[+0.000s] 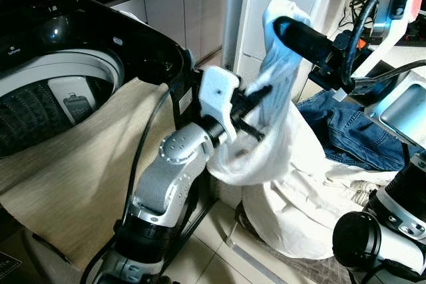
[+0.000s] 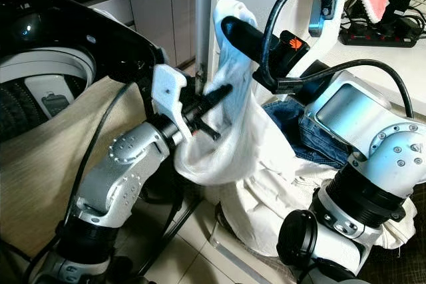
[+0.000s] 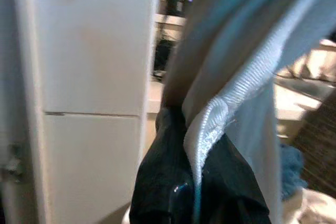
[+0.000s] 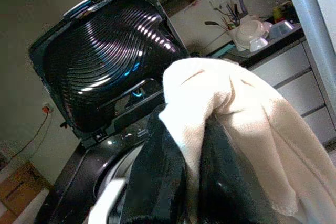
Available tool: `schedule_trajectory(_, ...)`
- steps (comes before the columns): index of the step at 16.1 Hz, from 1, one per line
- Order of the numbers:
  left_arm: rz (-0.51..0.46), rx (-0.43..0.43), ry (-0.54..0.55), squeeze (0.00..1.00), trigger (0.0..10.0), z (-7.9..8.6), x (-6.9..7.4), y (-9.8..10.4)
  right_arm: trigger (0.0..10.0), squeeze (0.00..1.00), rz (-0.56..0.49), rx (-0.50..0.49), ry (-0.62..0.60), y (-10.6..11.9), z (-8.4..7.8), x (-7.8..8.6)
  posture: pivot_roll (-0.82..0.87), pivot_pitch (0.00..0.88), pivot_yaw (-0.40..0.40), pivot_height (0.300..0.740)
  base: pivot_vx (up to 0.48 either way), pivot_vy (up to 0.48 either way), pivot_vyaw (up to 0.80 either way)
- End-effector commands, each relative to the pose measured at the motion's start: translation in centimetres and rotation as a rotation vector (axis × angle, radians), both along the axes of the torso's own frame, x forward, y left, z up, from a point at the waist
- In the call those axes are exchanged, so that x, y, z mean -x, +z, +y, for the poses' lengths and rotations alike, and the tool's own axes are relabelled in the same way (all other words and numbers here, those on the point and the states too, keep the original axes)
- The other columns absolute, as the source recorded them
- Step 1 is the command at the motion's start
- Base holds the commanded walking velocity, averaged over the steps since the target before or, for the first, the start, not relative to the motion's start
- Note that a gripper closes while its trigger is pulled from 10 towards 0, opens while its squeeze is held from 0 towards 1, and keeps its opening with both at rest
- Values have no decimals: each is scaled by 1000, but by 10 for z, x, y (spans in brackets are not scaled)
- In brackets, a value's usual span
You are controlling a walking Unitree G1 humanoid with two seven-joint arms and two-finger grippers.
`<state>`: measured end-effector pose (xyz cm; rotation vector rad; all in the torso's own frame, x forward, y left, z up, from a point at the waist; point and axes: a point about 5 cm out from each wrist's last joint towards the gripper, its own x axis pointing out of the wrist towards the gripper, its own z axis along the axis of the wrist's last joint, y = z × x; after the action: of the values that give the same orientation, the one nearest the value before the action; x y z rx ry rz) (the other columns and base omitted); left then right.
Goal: Clothes washing
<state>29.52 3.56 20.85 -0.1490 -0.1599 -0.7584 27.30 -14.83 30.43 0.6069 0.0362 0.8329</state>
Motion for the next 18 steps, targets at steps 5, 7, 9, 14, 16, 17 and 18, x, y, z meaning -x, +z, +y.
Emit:
schedule_trajectory(5, -34, -11, 25, 0, 0, 13, -2, 8, 0, 0, -7, 20, -29, -2, 0, 2, -96, 0, -16, 740, 0, 0, 0)
schedule_trajectory(7, -17, -10, 65, 0, 0, 18, -6, 7, 0, 408, -35, 51, -26, -1, 0, 5, -95, 0, -16, 740, 0, 0, 0)
schedule_trajectory(9, -45, -12, 112, 0, 0, 28, -11, 11, 10000, 1000, -24, 78, -40, -4, -1, 4, -93, 0, -18, 740, 0, 0, 0)
schedule_trajectory(14, -272, -81, 437, 0, 0, 103, -46, 78, 10000, 0, -13, 196, -175, -14, -16, 2, -78, 0, -16, 740, 0, 0, 0)
schedule_trajectory(16, -468, -169, 641, 0, 0, 158, -56, 144, 10000, 0, -79, 212, -108, -14, -12, 13, -74, 0, -10, 740, 0, 0, 0)
schedule_trajectory(17, -553, -212, 728, 0, 0, 172, -55, 166, 10000, 0, -83, 234, -88, -17, -9, 16, -73, 0, -7, 740, 0, 0, 0)
schedule_trajectory(18, -644, -262, 837, 0, 0, 185, -51, 187, 10000, 0, -85, 249, -80, -18, -6, 17, -72, 0, -3, 740, 0, 0, 0)
